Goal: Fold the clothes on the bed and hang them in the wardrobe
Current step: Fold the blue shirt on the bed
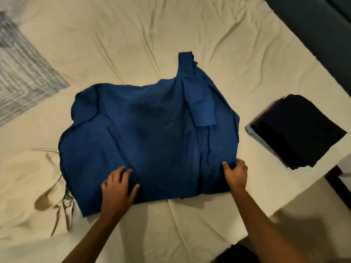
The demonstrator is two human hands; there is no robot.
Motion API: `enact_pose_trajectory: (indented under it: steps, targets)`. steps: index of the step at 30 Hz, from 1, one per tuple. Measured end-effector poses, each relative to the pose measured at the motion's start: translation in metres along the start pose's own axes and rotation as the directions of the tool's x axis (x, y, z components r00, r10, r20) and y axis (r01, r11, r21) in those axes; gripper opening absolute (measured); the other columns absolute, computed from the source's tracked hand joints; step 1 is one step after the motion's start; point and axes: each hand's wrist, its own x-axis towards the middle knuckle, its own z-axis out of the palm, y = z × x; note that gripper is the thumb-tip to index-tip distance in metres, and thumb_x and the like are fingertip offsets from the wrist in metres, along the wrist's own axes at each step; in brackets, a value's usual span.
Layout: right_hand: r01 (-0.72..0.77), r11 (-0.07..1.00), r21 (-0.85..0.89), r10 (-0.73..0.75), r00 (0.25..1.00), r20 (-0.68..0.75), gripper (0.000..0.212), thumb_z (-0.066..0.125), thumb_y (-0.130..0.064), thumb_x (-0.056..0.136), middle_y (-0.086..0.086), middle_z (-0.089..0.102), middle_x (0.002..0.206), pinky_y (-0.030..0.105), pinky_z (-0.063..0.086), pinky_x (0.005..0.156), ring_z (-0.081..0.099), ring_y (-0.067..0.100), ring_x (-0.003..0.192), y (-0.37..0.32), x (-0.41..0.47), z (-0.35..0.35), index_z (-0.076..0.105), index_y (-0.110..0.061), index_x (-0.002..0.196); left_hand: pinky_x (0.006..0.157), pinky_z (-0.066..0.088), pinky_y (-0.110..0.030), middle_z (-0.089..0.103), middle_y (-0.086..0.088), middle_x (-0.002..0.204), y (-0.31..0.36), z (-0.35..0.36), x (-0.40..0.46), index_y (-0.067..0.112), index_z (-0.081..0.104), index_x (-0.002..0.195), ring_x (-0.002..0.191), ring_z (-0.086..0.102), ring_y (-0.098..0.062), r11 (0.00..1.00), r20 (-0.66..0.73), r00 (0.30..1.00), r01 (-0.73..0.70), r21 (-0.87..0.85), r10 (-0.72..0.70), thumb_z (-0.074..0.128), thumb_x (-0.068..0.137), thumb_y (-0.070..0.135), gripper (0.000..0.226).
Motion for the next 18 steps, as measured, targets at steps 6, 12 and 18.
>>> enact_pose_trajectory:
  steps: [6, 12, 18]
  targets:
    - [0.065, 0.983, 0.171, -0.097, 0.977, 0.19, 0.033, 0.069, -0.026, 0.091, 0.0, 0.064, 0.111, 0.035, 0.049, 0.09, 0.061, 0.024, 0.103, 0.041, -0.042, 0.004, 0.058, -0.015, 0.12, 0.091, 0.043, -0.054, 0.053, -0.013, 0.137, 0.008, 0.038, -0.032, 0.019, 0.06, 0.129, 0.125, 0.047, -0.034, 0.968, 0.159, 0.972, -0.197, 0.158, 0.172, 0.077, 0.073, 0.047, 0.065]
    - [0.274, 0.934, 0.23, -0.287, 0.958, 0.025, 0.005, 0.064, -0.016, 0.093, -0.001, 0.071, 0.084, 0.036, 0.055, 0.071, 0.065, 0.018, 0.077, -0.001, -0.033, -0.037, 0.069, -0.016, 0.092, 0.068, 0.045, -0.043, 0.067, -0.01, 0.09, 0.014, 0.005, -0.006, 0.014, 0.065, 0.1, 0.086, 0.061, -0.037, 0.988, -0.097, 0.984, -0.151, -0.037, 0.147, 0.05, 0.087, 0.023, 0.021]
    - [0.174, 0.724, 0.668, -0.477, 0.826, 0.302, 0.029, 0.066, -0.026, 0.094, -0.009, 0.069, 0.119, 0.028, 0.05, 0.087, 0.065, 0.006, 0.108, -0.091, -0.007, -0.063, 0.06, -0.033, 0.122, 0.078, 0.047, -0.046, 0.07, -0.016, 0.101, 0.012, -0.034, 0.052, 0.014, 0.061, 0.106, 0.095, 0.064, -0.039, 0.94, -0.334, 0.925, 0.066, -0.335, -0.184, 0.057, 0.097, 0.02, 0.012]
